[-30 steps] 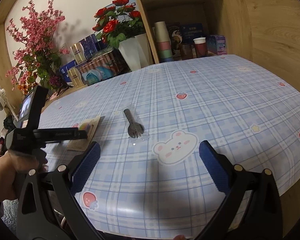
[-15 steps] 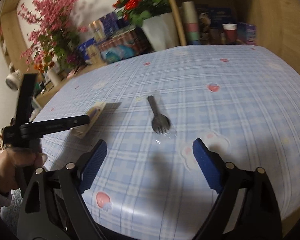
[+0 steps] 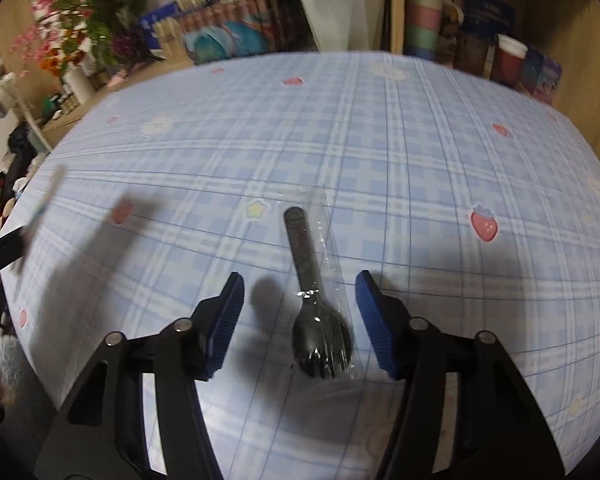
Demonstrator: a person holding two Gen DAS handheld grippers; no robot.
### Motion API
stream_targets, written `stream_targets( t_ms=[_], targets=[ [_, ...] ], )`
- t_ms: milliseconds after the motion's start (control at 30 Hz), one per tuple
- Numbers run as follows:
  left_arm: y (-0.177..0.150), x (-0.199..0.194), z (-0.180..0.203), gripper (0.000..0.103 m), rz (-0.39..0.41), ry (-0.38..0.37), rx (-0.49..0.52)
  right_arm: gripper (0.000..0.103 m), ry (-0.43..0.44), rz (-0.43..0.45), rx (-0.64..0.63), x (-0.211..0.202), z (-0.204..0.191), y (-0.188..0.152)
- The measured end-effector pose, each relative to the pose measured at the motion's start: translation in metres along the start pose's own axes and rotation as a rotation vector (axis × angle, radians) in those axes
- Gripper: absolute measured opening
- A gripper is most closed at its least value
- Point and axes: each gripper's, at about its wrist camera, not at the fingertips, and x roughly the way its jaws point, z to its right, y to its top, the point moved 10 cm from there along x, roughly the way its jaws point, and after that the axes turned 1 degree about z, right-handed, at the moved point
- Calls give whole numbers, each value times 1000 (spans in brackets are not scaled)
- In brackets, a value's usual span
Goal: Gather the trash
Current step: 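Grasp the candle card with the left tool while the right tool grasps the plastic-wrapped fork, then carry the wrapped fork over the bin and open the right tool while the left tool holds the card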
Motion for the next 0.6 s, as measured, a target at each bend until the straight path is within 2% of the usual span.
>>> stream_targets(
  t_ms=[67, 167, 200, 233, 300, 600],
  targets=[
    [-1, -5, -3, 45, 8, -5, -3, 53, -24, -9, -11, 2, 0, 1],
    [-4, -14, -6, 45, 20, -15, -5, 40, -30, -31, -34, 2, -4, -1],
    [-5, -16, -6, 45, 22, -19, -6, 26, -27, -39, -45, 1, -6, -3],
    [-6, -18, -6, 45, 23, -23, -7, 18, -24, -46, -55, 0, -9, -5],
    [-7, -23, -5, 45, 26, -31, -8, 13, -18, -33, -61, -6, -14, -5],
    [-7, -56, -1, 45, 65, -44, 9, 12, 72, 153, -13, -66, -43, 9]
  ],
)
